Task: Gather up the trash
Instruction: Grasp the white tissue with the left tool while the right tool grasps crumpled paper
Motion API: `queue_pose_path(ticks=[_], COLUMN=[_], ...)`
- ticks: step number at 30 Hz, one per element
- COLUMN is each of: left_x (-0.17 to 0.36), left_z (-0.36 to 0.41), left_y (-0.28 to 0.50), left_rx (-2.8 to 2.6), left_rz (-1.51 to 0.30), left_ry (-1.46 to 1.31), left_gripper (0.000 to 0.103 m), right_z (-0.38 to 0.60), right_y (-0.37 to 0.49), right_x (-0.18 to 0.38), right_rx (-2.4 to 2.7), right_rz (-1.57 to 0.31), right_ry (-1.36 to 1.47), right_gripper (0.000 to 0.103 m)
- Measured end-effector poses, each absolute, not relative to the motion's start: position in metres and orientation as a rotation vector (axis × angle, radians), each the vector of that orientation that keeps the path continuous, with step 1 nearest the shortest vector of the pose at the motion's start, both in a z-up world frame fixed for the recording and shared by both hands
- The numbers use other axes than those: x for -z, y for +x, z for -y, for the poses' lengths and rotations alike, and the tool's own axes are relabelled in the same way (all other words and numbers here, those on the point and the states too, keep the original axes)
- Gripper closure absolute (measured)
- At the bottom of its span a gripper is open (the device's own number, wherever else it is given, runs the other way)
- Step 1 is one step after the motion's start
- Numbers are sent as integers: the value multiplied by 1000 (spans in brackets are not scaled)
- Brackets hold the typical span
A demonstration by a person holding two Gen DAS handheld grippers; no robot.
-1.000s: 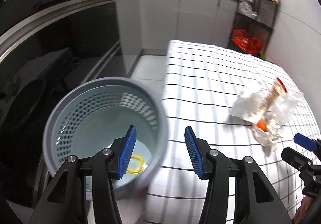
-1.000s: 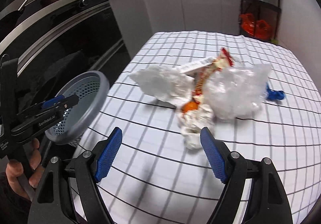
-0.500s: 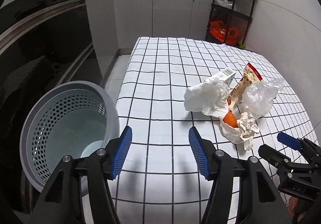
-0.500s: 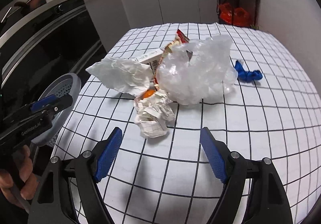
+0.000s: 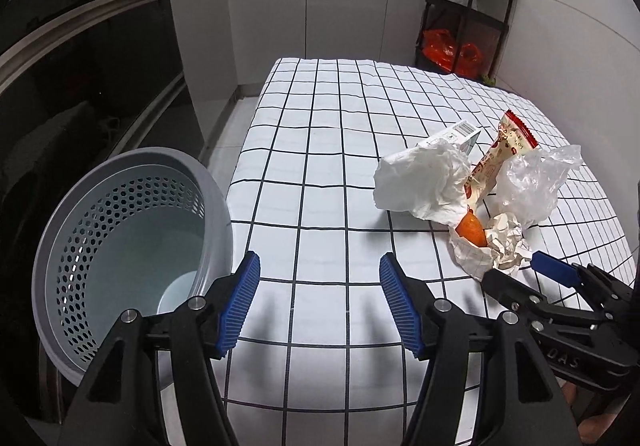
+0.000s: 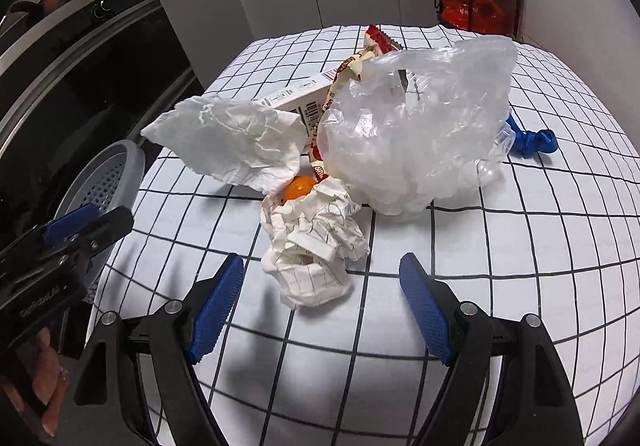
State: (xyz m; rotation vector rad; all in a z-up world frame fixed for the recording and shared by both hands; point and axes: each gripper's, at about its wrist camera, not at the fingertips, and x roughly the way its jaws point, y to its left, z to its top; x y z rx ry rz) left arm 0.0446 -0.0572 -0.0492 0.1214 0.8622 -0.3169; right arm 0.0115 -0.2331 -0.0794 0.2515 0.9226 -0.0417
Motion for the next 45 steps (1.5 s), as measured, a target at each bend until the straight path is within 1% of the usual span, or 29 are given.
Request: queue_pose_path(ticks=[6,8,9,10,13,14,18,20,25,28,35,45], left_x=[50,50,50,50,49,48,47,46,44,40,39,61], left_z=[61,62,63,63,66,66,68,69,69,73,99,138], left_y=[44,44,44,44,43,43,40,39,37,38,48,78], left_rx=[326,330,331,333,335,337,341,341,358,361,389,375], left_rz=[-862,-861,-862,-861,-855,-855,-849,-845,-846,-835,-833,-860], left_ry=[128,128,128,127,126,126,128,127,106,90,72,83], left_gripper=[39,37,36,36,35,35,33,29,26,23,21,21], right_z=[232,231,230,229,228,228,232,235,248,254,266,281], right_y=[22,24,24,24,22,20,10,1,-23,-31,-38,-43], right_x=[86,86,86,87,87,87,82,77,65,58,43,39], right_rx=[33,24,17,10,-7,-10,-25,-31,-49,-53,-64,-57], right_rz=[-936,-933,-934,-939,-941,-936,-922,-912,-888,-870,-838,-822], right_ry=[260,258,257,253,258,262,275,285,318,330,366,399], right_gripper=[27,34,43,49,57,58,59,59,59,59,59,59])
